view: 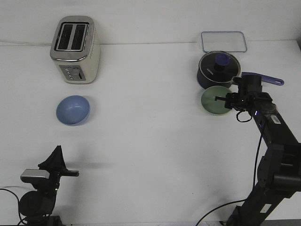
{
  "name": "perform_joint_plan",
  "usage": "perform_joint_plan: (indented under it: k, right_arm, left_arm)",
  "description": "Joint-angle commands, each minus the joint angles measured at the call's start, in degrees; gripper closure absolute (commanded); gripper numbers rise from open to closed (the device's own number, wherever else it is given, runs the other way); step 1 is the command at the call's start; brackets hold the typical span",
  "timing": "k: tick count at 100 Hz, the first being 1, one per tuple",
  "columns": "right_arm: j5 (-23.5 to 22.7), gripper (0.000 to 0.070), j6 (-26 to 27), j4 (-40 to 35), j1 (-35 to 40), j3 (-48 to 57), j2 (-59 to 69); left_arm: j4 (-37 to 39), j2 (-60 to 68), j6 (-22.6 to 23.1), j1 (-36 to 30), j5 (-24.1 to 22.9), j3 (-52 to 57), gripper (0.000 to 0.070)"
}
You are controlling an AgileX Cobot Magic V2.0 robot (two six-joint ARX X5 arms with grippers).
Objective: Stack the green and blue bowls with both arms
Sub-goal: 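Grasp the green bowl rim with the right gripper and lift it, then carry the green bowl toward the table center and set it down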
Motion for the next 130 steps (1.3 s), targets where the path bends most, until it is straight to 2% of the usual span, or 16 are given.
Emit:
perform_joint_plan:
  k: [1,21,36,50,57,81,88,108,130]
  right_arm:
    - [0.04,0.0698,-0.5,-0.68,0.04,0.42,-0.87]
    - [-5.57,0.0698,-0.46,-3.17,0.04,0.42,-11.32]
    - [-11.96,0.0698,-0.28,-7.23,0.42,0.33,-19.76]
    - [-16.22,0.0698,-0.28,-9.42,4.44,-2.89,-26.03]
    - [-16.17,0.0698,0.57,-8.52,8.35,-7.17,-29.4]
    - [-16.06,0.0698,9.62,0.46,25.55,-22.95,-35.6]
    - [-14.36,0.0698,11.13,2.34,29.66,-25.11,-35.08]
    - [-8.94,0.0698,11.52,3.8,38.75,-25.92,-29.46]
    - [-8.11,0.0699,11.34,6.54,42.23,-25.92,-21.57]
  left_arm:
    - [0.55,-0.07,-0.13,0.09,-0.15,-1.09,0.0685]
    - [0.55,-0.07,-0.13,0.09,-0.15,-1.09,0.0685]
    - [0.55,-0.07,-0.13,0.09,-0.15,-1.09,0.0685]
    - [0.59,-0.07,1.22,0.09,-0.17,-1.09,0.0685]
    - [0.52,-0.07,1.42,0.09,-0.17,-1.09,0.0685]
    - [0.55,-0.07,1.42,0.09,-0.17,-1.09,0.0685]
    - [0.55,-0.07,1.42,0.09,-0.15,-1.09,0.0685]
    - [0.52,-0.07,1.42,0.09,-0.17,-1.09,0.0685]
    - [0.59,-0.07,1.36,0.09,-0.15,-1.09,0.0685]
